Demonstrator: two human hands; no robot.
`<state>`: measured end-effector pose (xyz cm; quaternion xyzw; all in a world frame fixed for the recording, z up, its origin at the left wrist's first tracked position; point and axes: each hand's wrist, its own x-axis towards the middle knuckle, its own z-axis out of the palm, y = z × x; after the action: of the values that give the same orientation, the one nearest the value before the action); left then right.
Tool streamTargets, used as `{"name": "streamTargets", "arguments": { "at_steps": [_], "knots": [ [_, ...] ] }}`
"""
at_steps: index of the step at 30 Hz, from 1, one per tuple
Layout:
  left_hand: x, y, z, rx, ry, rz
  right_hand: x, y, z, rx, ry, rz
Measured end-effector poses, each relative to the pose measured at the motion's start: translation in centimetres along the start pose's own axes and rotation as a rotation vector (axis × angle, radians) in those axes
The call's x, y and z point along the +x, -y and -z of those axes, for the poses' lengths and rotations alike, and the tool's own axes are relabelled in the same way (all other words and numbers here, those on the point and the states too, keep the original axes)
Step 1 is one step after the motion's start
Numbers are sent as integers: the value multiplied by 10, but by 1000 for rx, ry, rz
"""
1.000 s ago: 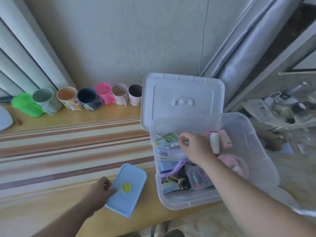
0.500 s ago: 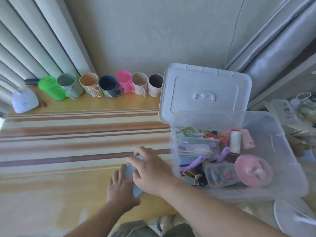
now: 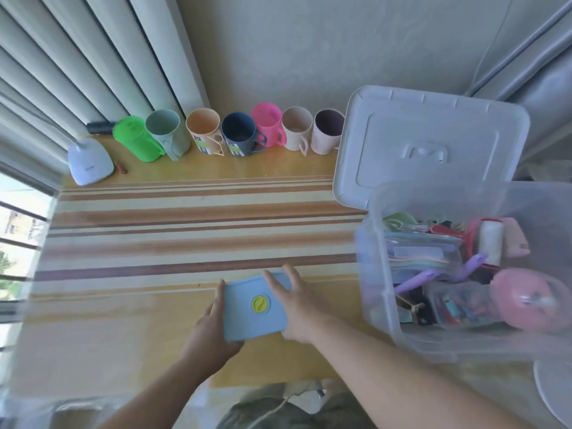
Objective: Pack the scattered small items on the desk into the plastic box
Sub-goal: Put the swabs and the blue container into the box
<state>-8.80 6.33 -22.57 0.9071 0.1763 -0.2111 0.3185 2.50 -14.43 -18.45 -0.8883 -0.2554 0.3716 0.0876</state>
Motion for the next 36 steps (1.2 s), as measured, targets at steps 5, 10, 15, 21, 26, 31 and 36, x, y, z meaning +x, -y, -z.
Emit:
{"name": "streamTargets", "arguments": {
  "at_steps": [5,10,15,21,26,31,36],
  "knots": [
    [-4,-43,60,-167,-22,-56,-33,11,35,164,-167,25],
    [-12,-124,141,-114,-93,-377,-116,-12,119,174,-518,88],
    [-1,-232,107,-103,-42,-727,-191,-109,158,162,-665,-14],
    [-19,-338,9,-206,298,-761,-261,-235,136,137,-604,-135],
    [-41,-373,-48,-235,342,-403,-271,-287,113,240,-411,-116],
    [-47,-374,-61,-443,268,-93,-260,-295,118,277,-343,-82],
    [-40,-397,-30,-405,96,-112,-248,-302,154,501,-629,56]
  ]
}}
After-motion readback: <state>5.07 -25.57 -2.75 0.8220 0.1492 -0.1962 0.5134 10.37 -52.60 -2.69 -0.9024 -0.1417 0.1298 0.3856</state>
